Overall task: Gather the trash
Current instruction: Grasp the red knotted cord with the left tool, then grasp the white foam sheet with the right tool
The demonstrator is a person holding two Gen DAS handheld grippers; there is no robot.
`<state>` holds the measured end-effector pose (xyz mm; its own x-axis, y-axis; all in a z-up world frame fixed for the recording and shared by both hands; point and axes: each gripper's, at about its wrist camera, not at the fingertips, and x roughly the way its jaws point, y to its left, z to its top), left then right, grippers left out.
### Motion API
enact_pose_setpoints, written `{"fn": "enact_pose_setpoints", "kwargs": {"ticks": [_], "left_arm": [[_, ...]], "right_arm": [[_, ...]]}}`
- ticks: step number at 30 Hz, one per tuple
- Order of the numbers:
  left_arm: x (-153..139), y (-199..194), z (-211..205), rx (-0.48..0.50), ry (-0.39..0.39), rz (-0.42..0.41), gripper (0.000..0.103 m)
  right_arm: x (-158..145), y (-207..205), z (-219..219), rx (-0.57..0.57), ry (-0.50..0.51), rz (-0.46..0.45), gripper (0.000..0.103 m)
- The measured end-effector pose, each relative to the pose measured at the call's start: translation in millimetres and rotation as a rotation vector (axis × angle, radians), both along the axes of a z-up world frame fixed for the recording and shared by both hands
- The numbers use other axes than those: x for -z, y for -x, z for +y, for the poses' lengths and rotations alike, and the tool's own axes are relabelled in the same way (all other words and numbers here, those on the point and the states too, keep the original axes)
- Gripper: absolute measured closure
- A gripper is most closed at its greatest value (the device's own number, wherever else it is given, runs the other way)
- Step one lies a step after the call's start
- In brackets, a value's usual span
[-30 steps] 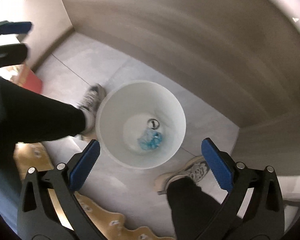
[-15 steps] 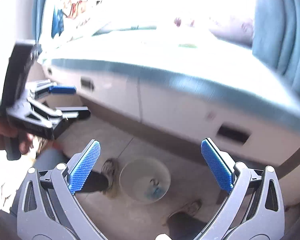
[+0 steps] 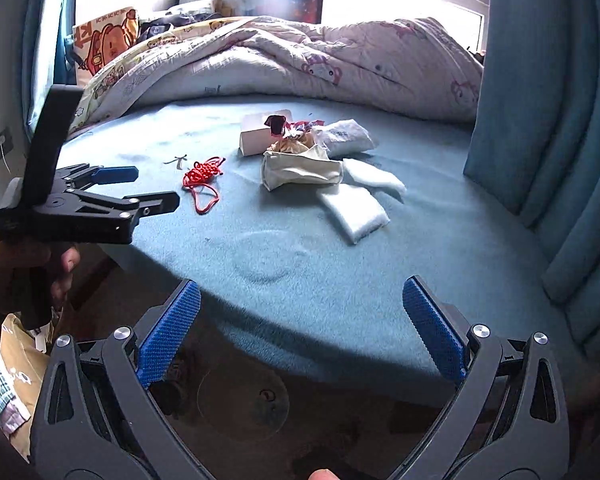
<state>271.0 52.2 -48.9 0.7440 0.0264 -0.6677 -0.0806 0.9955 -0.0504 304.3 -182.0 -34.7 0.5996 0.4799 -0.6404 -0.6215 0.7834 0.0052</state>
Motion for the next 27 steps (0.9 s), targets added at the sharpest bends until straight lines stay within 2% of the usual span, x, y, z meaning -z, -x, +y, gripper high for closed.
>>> {"fn": "enact_pose_setpoints", "kwargs": {"ticks": [6, 7, 8, 9, 11, 14, 17, 27], "left_arm": [[16.1, -50.6, 20.0, -0.016, 0.021, 0.031, 0.007], [19.5, -55.8, 20.0, -0.013, 0.02, 0.041, 0.015], [20.2, -58.8, 20.4, 0.0, 0.031, 0.041, 0.029], [20.3, -60.5, 20.4, -0.002, 0.026, 0.036, 0.029], [20.6, -61.3, 20.6, -0.007, 0.019, 0.033, 0.043], [21.0, -57.9, 16.2, -0.008, -0.039, 0.032, 0.062], [20.2, -52.0, 16.2, 0.01, -0.023, 0.02, 0.076], [11.2, -7.1, 16.0, -0.006, 0.005, -0.041, 0.081]], "right_arm": [[12.4, -16.3, 6.8, -0.002, 0.006, 0.027, 0.005], [14.5, -20.2, 6.6, 0.003, 0.004, 0.034, 0.005], [16.3, -24.2, 6.3, 0.007, -0.001, 0.041, 0.005], [17.8, -28.9, 5.5, 0.012, -0.008, 0.048, 0.005], [20.5, -37.8, 4.6, 0.02, -0.019, 0.061, 0.005], [23.1, -50.1, 4.4, 0.034, -0.03, 0.075, 0.005], [24.1, -60.6, 6.3, 0.037, -0.04, 0.084, 0.005], [34.6, -105.6, 36.4, 0.023, 0.038, 0.106, 0.005]]}}
